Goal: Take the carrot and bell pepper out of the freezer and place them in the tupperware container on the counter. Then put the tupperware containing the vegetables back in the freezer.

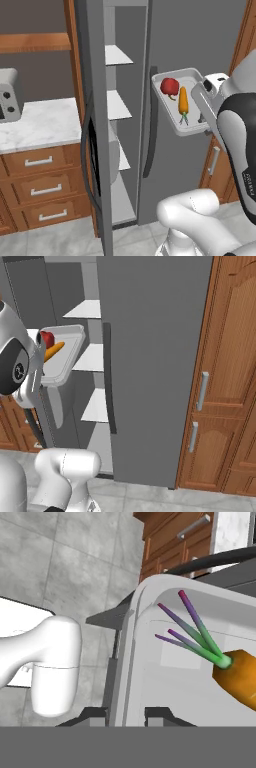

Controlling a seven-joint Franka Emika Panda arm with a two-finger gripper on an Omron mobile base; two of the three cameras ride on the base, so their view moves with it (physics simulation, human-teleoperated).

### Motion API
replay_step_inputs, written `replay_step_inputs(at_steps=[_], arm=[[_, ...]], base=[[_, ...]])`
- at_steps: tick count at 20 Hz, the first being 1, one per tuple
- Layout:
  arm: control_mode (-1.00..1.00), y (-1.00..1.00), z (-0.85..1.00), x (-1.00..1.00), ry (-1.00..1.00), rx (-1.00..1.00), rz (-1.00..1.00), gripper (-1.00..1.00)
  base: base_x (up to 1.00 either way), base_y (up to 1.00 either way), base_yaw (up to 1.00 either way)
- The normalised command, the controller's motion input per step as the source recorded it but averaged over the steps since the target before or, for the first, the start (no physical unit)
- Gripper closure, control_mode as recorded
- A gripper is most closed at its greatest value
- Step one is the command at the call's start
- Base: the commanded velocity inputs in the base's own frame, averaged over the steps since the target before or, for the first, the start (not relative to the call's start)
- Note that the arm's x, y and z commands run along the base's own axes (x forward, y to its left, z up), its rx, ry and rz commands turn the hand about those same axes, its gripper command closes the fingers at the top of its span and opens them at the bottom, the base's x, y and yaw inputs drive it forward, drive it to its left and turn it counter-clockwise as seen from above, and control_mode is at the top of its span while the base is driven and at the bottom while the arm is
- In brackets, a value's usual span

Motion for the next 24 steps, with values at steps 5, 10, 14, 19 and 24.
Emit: replay_step_inputs(at_steps=[5, 10, 14, 19, 24], arm=[[1.0, 0.0, 0.0, 0.0, 0.0, 0.0, 0.0, 1.0], [1.0, 0.0, 0.0, 0.0, 0.0, 0.0, 0.0, 1.0], [1.0, 0.0, 0.0, 0.0, 0.0, 0.0, 0.0, 1.0], [1.0, 0.0, 0.0, 0.0, 0.0, 0.0, 0.0, 1.0], [1.0, 0.0, 0.0, 0.0, 0.0, 0.0, 0.0, 1.0]], base=[[0.35, -0.18, 0.01], [0.54, 0.0, 0.0], [0.44, 0.04, 0.0], [0.42, 0.1, 0.0], [0.31, 0.27, 0.0]])
